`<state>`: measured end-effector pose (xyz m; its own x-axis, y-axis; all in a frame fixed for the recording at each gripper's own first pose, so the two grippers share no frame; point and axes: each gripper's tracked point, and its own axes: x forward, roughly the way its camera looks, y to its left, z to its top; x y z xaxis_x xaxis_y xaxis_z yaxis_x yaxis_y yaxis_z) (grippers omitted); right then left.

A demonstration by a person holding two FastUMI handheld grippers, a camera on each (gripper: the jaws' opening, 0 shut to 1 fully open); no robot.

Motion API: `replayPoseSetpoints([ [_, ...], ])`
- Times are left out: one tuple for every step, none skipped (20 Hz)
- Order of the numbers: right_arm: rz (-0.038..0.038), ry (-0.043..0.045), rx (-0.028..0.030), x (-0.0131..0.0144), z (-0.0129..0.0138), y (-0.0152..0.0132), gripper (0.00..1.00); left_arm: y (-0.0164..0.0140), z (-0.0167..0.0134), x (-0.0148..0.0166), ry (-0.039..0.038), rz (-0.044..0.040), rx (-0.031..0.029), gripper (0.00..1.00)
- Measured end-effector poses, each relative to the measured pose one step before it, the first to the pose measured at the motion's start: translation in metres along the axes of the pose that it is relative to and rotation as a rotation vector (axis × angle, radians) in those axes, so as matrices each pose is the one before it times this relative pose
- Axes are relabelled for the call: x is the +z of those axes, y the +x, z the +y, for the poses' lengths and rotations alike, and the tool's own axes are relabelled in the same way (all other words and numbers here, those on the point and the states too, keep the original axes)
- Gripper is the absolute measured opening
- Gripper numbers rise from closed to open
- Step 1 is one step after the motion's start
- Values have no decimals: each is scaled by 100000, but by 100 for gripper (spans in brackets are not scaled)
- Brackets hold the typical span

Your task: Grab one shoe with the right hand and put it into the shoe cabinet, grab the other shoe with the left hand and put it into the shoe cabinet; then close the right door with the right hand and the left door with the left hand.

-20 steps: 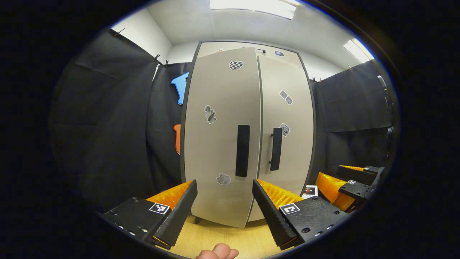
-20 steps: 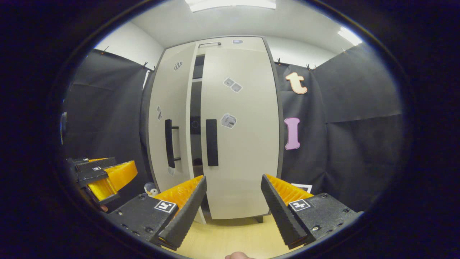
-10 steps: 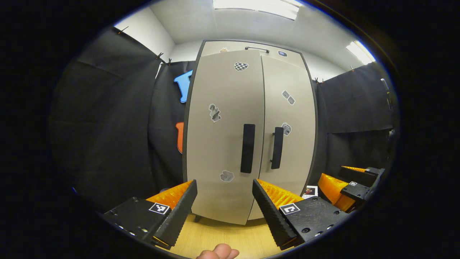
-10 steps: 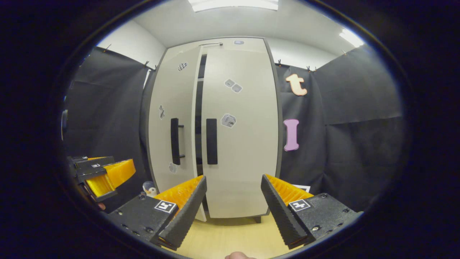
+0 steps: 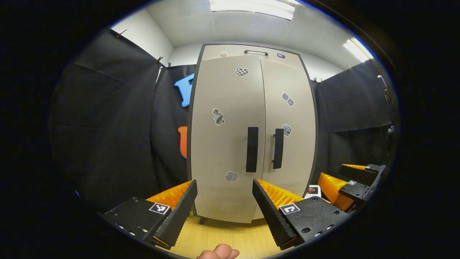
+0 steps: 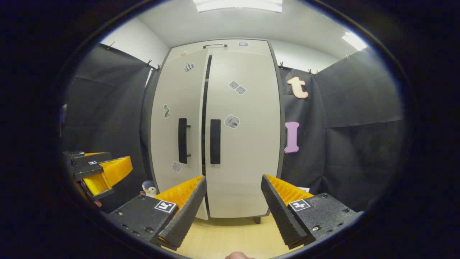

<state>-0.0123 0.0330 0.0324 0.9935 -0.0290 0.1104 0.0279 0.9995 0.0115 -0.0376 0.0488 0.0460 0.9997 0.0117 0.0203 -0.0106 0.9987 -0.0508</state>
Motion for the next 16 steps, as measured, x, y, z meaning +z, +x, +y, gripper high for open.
replayPoseSetpoints([
  [266,-317,-406,-48,182,-258,99,-144,23,-74,-366,413,-300,95],
  [6,-555,-526,41,61,-347,99,0,72,-277,-429,807,-274,95],
  [3,-317,-517,-53,128,-385,95,-75,168,-263,-375,966,-365,95],
  [-414,103,-205,-21,240,-347,99,-338,204,-48,-261,426,-155,95],
  [-604,-116,-572,-58,263,-434,99,-167,312,12,-155,-270,38,95],
  [119,-391,-608,-317,218,-449,99,-114,423,164,-358,-412,-435,95],
  [154,-53,-121,-524,426,-509,99,-159,168,-14,-714,-365,-529,95],
  [-757,109,72,-242,429,-498,95,-117,-1,369,-1054,-1694,-594,95],
  [-17,-537,-643,-274,55,-310,95,38,289,162,-573,-1294,-271,95],
  [1213,-560,-811,-436,-196,-338,99,-68,267,-513,-192,722,249,95],
  [690,60,-140,-323,9,-367,99,-48,133,-608,-571,1195,-44,95],
  [-390,19,-260,-3,-27,-185,100,95,-82,-244,-1062,5,-293,95],
  [-471,-442,-799,100,-240,-323,99,43,-87,94,-744,-602,-749,95],
  [-485,-625,-640,39,-130,-294,99,-34,132,-19,39,-512,523,95],
  [-715,-594,-427,-173,15,-230,99,-72,294,76,-183,-1016,850,95],
  [-637,-677,-85,-139,19,-270,99,-76,-154,49,-838,-1099,-99,95],
])
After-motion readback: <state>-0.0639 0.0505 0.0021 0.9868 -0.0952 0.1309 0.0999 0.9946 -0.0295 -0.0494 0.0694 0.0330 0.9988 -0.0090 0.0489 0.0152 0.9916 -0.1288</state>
